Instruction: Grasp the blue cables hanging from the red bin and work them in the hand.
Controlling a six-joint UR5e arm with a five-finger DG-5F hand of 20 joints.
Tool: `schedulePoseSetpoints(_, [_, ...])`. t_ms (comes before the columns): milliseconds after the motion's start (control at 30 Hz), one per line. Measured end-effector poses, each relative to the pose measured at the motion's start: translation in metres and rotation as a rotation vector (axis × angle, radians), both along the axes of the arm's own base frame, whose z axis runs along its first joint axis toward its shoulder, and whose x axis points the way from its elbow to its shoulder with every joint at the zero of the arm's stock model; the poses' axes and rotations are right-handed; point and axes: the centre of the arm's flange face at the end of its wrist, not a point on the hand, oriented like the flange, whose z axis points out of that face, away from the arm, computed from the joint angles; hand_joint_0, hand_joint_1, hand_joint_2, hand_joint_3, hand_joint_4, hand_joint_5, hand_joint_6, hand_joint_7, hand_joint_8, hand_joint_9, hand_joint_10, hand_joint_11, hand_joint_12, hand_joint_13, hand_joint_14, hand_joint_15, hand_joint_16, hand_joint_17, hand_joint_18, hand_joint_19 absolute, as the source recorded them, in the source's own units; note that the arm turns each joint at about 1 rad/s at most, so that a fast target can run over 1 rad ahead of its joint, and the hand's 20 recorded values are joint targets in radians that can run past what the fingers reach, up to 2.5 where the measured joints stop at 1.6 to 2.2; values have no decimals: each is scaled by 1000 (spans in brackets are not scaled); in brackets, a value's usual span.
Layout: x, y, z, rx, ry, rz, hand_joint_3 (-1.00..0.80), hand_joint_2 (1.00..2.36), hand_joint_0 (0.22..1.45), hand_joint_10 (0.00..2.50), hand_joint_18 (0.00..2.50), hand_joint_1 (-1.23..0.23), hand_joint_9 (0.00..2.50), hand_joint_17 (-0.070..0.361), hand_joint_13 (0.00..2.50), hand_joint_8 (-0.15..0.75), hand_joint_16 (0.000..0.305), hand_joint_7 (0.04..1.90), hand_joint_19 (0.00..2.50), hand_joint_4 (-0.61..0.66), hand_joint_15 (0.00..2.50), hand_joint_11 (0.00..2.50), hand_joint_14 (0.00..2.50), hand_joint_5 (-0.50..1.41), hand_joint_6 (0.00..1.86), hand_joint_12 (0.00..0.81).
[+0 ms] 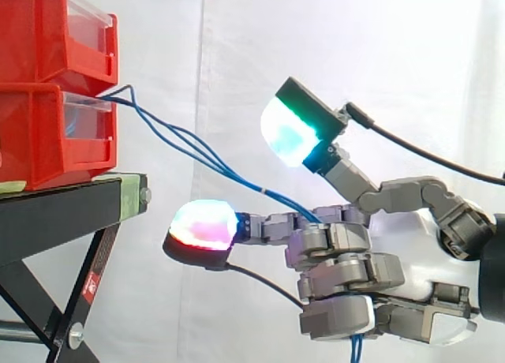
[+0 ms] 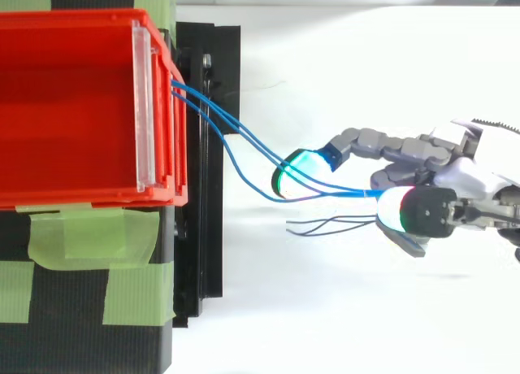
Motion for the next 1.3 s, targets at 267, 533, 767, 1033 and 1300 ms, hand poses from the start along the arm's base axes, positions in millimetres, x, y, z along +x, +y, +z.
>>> schedulePoseSetpoints(267, [-2, -3, 1, 11, 81, 21, -988, 1000, 855, 2500, 1470, -609, 696, 125, 1030, 345, 56, 1281, 1510, 212, 1363, 2232, 2500, 307, 2, 423])
schedulePoseSetpoints(533, [-6, -6, 19, 2, 89, 27, -980, 1002, 859, 2500, 1496, -608, 720, 124, 1045, 352, 55, 1294, 1529, 225, 1376, 2312, 2500, 306, 82, 423])
schedulePoseSetpoints(767, [-9, -16, 23, -3, 110, 18, -969, 1001, 873, 2500, 1531, -599, 759, 122, 1064, 359, 54, 1273, 1538, 230, 1371, 2317, 2500, 309, 157, 420])
schedulePoseSetpoints(1033, [-9, -24, 24, 1, 111, 13, -946, 1002, 885, 2500, 1582, -595, 813, 121, 1084, 374, 54, 1251, 1562, 226, 1385, 2447, 2500, 311, 315, 417])
schedulePoseSetpoints(1300, [-9, -29, 34, 3, 96, 19, -929, 1003, 894, 2500, 1605, -592, 831, 123, 1090, 377, 54, 1230, 1576, 237, 1396, 2449, 2500, 302, 411, 423])
